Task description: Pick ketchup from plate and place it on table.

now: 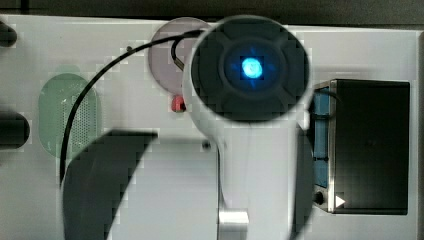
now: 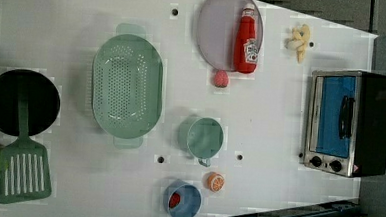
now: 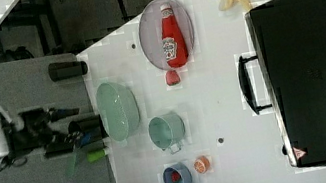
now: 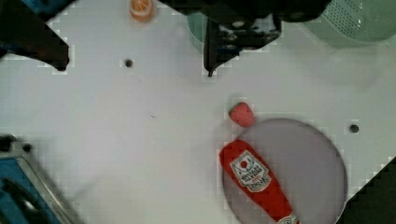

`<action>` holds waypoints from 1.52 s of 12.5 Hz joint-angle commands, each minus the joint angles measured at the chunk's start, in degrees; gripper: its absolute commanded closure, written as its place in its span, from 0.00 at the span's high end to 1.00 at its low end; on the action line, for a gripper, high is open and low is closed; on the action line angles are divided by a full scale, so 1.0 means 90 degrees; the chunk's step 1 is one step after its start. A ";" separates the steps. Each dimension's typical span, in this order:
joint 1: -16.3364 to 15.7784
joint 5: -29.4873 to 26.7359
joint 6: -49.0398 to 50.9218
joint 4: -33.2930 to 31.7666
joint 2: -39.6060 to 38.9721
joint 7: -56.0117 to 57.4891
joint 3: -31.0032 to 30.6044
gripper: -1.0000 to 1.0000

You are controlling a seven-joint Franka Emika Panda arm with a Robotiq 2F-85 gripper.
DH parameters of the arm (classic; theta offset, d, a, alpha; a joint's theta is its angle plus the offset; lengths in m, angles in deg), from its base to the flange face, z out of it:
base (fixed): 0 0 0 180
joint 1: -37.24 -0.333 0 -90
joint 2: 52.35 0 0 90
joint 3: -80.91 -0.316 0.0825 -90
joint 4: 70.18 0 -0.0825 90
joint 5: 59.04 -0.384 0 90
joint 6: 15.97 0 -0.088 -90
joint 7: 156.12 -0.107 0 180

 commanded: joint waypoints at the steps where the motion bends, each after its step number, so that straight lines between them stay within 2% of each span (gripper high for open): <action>1: -0.0003 -0.0017 -0.0339 -0.0166 -0.0686 0.0449 -0.0146 1.00; 6: -0.0062 -0.0017 -0.1373 -0.0164 -0.1736 0.1709 -0.0169 1.00; 12: -0.0123 -0.0001 -0.3334 -0.0157 -0.2951 0.3850 -0.0168 1.00; 19: -0.0263 0.0029 -0.4652 -0.0136 -0.4132 0.4069 -0.0164 1.00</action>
